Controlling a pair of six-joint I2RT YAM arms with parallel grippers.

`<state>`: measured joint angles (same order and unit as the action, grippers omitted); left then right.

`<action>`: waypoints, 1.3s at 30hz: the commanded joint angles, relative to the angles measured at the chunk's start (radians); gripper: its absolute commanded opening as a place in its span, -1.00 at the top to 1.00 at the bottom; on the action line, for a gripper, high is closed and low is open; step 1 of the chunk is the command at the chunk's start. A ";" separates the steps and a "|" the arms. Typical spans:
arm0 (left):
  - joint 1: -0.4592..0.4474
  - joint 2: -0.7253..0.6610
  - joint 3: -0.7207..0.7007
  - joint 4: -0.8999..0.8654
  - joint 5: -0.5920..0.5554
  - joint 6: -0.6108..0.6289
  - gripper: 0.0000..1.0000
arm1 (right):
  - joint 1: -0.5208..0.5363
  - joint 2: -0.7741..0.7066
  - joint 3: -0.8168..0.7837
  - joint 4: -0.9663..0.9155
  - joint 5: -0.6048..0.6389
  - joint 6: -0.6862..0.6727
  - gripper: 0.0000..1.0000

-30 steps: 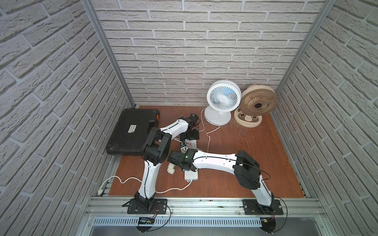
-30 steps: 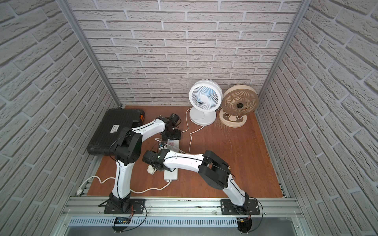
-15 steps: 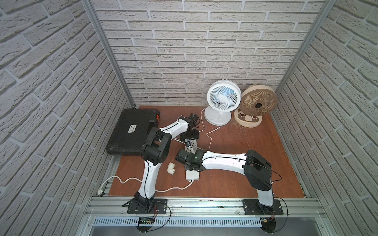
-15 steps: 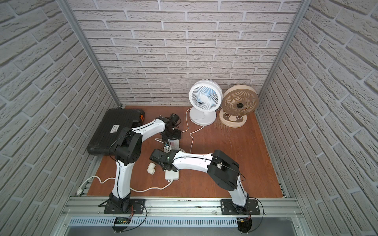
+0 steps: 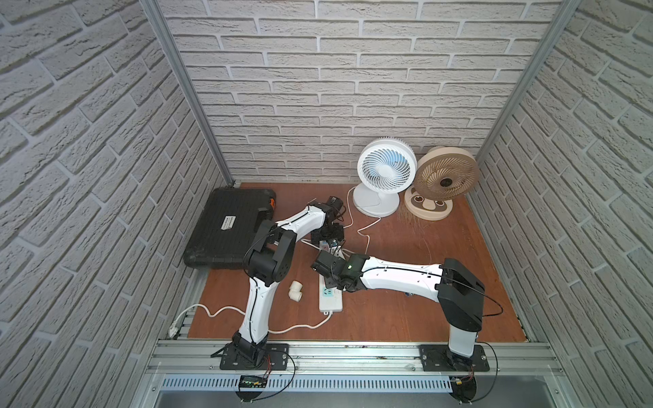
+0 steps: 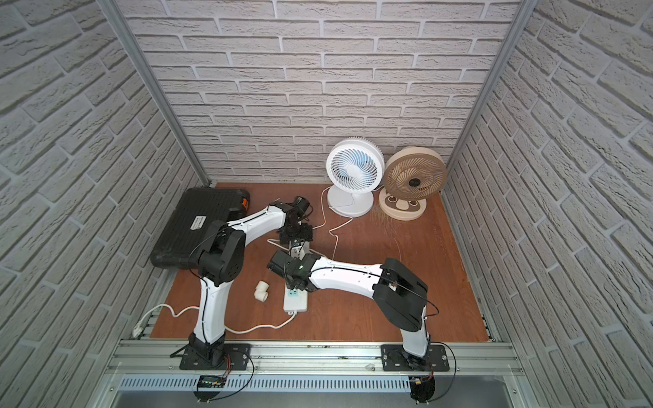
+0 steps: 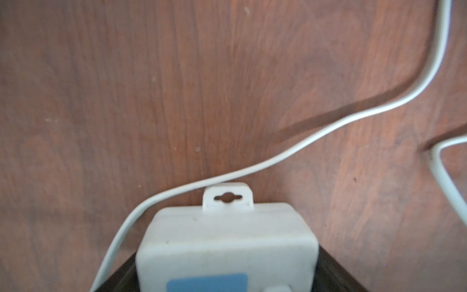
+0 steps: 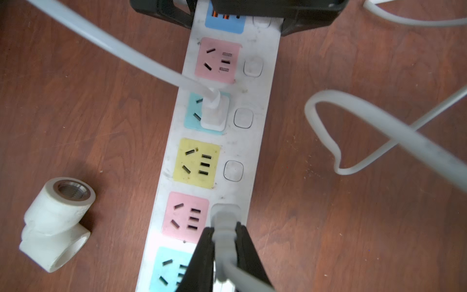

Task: Unplug the desk fan from the power strip
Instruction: Remove the plug from the socket, then place the plug at the center of the board.

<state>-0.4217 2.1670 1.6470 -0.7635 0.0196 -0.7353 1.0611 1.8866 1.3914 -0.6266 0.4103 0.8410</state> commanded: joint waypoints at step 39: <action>0.031 -0.011 -0.107 -0.119 -0.001 -0.038 1.00 | -0.751 -0.244 -0.387 0.308 -0.423 -0.259 0.95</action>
<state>-0.4038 2.1185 1.5707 -0.7185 0.0376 -0.7460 0.3332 1.6226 0.9913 -0.3592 0.0563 0.6273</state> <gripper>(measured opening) 0.866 0.165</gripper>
